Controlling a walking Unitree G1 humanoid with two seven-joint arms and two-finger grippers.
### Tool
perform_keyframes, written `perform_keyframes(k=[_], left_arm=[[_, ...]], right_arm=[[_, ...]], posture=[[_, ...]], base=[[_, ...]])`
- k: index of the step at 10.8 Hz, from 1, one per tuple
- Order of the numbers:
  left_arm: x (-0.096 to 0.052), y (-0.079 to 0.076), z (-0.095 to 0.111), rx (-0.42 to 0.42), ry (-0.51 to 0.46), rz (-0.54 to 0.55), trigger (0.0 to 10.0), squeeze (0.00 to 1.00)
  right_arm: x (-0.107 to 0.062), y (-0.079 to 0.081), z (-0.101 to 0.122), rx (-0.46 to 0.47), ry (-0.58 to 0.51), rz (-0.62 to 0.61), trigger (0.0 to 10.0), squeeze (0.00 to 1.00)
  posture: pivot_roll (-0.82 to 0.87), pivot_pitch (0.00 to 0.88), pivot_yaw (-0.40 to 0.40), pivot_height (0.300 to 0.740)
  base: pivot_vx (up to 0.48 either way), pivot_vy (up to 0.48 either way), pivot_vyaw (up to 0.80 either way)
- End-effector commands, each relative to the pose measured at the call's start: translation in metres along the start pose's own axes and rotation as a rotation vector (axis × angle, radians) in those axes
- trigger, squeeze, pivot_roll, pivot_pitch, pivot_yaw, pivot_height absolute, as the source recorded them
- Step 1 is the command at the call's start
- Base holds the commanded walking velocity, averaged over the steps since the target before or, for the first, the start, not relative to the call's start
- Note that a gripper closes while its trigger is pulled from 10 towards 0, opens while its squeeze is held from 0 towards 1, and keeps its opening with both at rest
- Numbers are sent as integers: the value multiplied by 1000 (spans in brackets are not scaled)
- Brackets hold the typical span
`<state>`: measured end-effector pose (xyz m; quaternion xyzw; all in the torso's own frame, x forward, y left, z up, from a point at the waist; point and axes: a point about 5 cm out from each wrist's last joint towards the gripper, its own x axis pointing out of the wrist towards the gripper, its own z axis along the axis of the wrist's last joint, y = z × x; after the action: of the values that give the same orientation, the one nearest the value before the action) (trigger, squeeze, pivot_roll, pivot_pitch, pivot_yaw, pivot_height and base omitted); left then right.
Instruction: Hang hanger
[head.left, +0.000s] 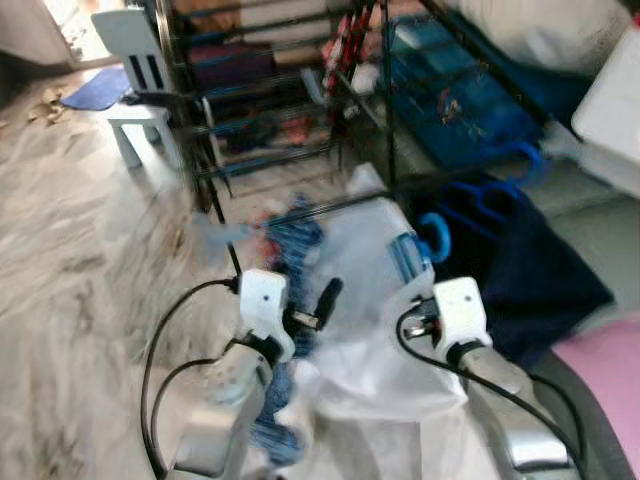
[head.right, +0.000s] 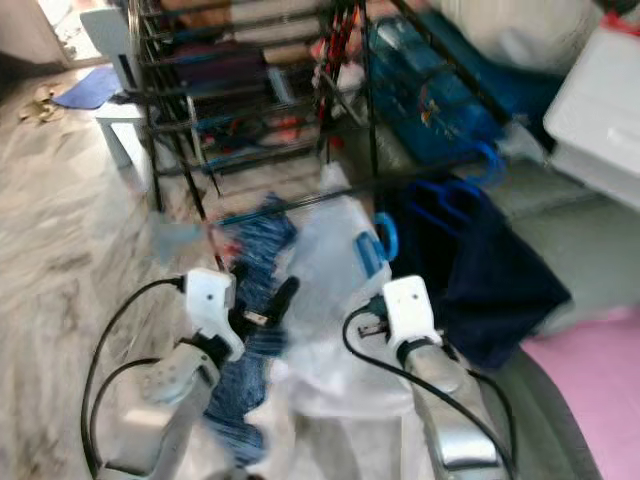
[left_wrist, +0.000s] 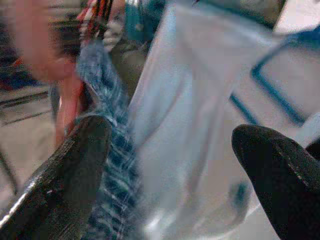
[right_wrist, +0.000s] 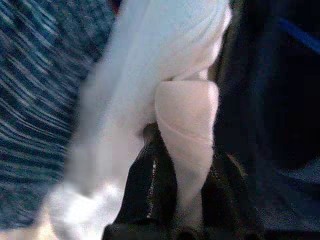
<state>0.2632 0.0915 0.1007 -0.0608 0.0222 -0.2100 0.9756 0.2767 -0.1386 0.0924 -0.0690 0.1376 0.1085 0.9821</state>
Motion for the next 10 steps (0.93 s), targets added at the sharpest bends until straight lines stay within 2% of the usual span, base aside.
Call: perform_keyframes(k=[1,5,7,9,10], left_arm=[[-2,3,0,-1,4,18,10000,0],[-4,4,-1,5,12,13,10000,0],[-4,5,-1,9,15,11,10000,0],[-3,4,-1,13,17,9,10000,0],[-3,5,-1,14,17,11,10000,0]], right_arm=[[-1,-2,12,-21,-71,-18,10000,0],[12,-12,24,11,-75,-36,10000,0],[24,-20,30,27,-28,-41,10000,0],[46,-16,35,40,73,-9,10000,0],[52,-10,44,32,62,27,10000,0]], posture=[[-82,128,47,740],[-75,128,53,740],[-70,129,55,740],[-67,130,54,740],[-64,130,51,740]], base=[[0,0,0],[0,0,0],[0,0,0],[0,0,0],[0,0,0]])
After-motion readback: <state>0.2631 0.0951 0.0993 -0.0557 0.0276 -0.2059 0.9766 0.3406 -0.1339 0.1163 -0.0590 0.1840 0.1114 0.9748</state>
